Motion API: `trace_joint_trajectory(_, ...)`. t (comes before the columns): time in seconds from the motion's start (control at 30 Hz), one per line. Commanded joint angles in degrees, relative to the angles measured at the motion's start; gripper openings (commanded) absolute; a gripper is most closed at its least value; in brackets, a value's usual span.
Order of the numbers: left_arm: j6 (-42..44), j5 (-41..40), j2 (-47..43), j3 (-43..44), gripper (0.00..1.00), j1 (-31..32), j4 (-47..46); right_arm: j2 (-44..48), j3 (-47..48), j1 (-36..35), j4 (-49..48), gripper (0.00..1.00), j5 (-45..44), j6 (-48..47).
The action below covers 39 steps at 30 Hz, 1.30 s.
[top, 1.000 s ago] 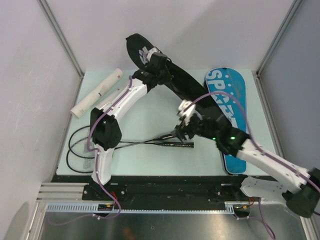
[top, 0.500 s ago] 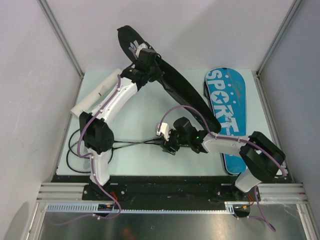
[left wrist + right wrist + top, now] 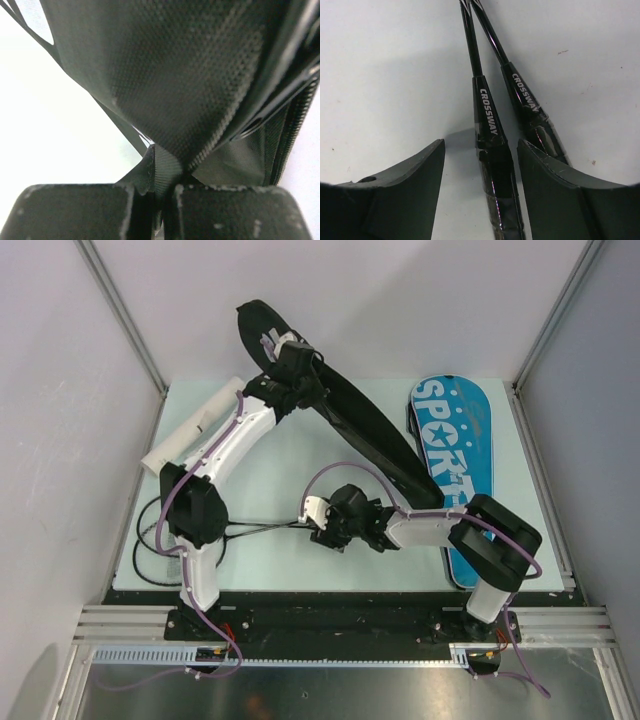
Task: Pack up the badminton gear
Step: Adjust the racket at the center of the board.
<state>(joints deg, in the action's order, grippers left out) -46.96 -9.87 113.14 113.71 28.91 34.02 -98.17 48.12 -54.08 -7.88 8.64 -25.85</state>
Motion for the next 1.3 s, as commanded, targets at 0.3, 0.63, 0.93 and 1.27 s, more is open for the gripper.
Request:
trace_joint_trajectory(0.3, 3.18, -1.46, -3.63, -1.21, 0.0, -0.08, -1.5, -1.24, 4.53, -2.95, 3.83, 0.33, -7.05, -6.41)
trace_joint_trajectory(0.63, 6.35, -17.09, -4.68, 5.99, 0.0, -1.05, -1.59, 16.57, 2.16, -12.18, 13.06, 0.0, -30.61, -5.18)
trace_joint_trajectory(0.93, 17.69, -26.08, -5.03, 10.14, 0.0, -5.96, -1.24, 33.9, -2.94, -14.38, 19.48, 0.0, -36.32, -0.26)
trace_joint_trajectory(1.27, 14.09, -14.13, -11.8, 2.3, 0.0, -11.42, -1.24, 33.6, -7.51, -9.11, 12.47, 0.0, -23.24, 7.82)
